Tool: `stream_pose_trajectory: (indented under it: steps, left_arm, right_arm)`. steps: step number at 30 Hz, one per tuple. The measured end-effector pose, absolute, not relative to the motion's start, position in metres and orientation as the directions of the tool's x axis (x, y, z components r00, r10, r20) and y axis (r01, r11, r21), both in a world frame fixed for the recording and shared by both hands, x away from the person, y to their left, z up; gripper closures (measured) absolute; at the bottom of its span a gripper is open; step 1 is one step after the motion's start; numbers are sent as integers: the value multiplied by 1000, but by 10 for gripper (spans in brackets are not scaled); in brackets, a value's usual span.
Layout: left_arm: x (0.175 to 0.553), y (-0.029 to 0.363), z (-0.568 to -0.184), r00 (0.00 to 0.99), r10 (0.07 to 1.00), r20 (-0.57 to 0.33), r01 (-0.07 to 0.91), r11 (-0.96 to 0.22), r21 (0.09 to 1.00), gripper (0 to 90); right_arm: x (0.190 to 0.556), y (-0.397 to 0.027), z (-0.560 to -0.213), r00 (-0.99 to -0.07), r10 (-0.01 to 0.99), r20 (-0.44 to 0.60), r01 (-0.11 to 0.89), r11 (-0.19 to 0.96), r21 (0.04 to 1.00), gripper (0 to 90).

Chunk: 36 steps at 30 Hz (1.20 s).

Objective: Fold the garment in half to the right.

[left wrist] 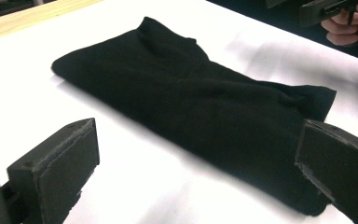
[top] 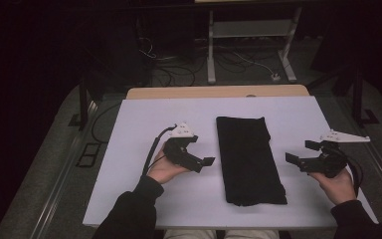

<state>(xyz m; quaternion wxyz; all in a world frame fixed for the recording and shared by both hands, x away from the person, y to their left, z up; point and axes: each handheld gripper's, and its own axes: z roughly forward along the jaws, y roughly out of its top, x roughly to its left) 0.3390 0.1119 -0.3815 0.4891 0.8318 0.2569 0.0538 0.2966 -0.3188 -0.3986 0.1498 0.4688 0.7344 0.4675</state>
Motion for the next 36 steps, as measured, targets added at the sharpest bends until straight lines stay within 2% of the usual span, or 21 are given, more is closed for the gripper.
stream_pose_trajectory:
  steps: [13, 36]
  left_arm:
    - [339, 150, -380, 826, 537, -172, 389, -322, 863, 0]
    - [326, 211, -383, 777, 605, -173, 410, -279, 868, 0]
  right_arm:
    - [288, -324, -403, -514, 831, 214, 550, 128, 825, 0]
    - [285, -326, -406, -512, 831, 218, 560, 130, 818, 0]
